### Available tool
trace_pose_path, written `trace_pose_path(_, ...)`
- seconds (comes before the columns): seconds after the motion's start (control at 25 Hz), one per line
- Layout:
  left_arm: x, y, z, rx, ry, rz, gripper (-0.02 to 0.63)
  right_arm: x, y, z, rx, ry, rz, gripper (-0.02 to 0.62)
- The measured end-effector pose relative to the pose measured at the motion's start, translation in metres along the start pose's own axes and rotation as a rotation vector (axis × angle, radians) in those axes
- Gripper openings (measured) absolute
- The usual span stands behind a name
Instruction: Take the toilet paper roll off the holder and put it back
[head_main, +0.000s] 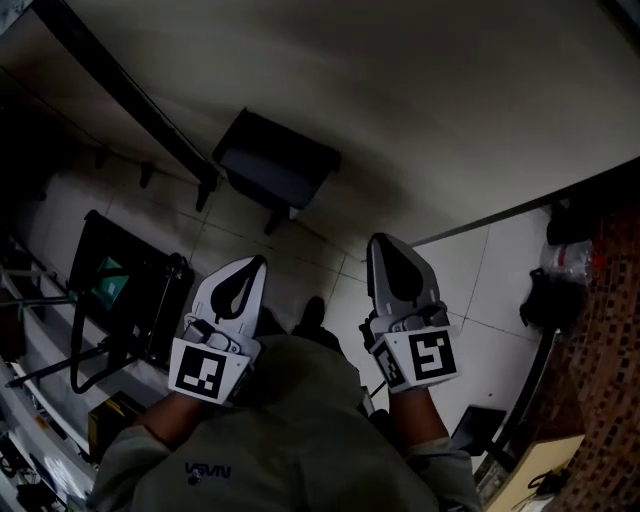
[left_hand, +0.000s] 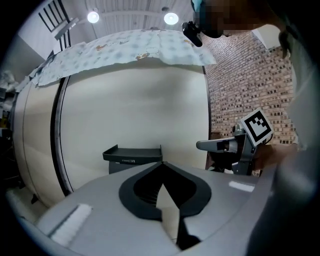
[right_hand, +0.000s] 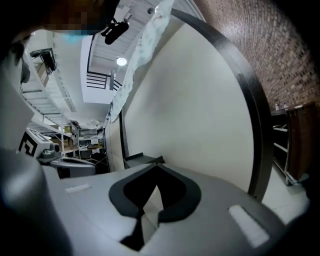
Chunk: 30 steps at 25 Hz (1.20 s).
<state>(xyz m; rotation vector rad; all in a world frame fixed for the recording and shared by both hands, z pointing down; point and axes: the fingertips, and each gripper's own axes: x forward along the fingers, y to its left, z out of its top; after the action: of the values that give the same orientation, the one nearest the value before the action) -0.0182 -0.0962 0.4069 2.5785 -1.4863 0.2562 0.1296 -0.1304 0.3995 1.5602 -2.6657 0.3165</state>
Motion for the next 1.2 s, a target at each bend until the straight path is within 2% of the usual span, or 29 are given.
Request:
trace_pose_path(0.24, -0.024, -0.004, 0.016, 0.055, -0.049, -0.014, 0.008, -0.028, 0.010, 0.022, -0.009, -0.083, -0.080, 0.000)
trace_pose_path(0.44, -0.051, -0.004, 0.005, 0.071, -0.044, -0.018, 0.006, -0.040, 0.035, 0.010, 0.000, -0.070, -0.107, 0.000)
trace_pose_path(0.68, -0.099, -0.006, -0.009, 0.050, -0.047, -0.034, 0.006, -0.060, 0.096, -0.015, -0.035, -0.001, -0.084, 0.000)
trace_pose_path(0.84, -0.134, -0.010, -0.014, 0.026, -0.066, -0.063, 0.007, -0.082, 0.135, -0.015, -0.084, 0.011, -0.080, 0.000)
trace_pose_path(1.0, -0.158, -0.014, -0.025, 0.014, -0.068, -0.090, 0.007, -0.110, 0.154, -0.007, -0.110, -0.015, -0.120, 0.000)
trace_pose_path(1.2, -0.173, -0.032, -0.027, 0.000, -0.106, -0.107, 0.006, -0.141, 0.163, -0.020, -0.103, -0.011, -0.157, 0.000)
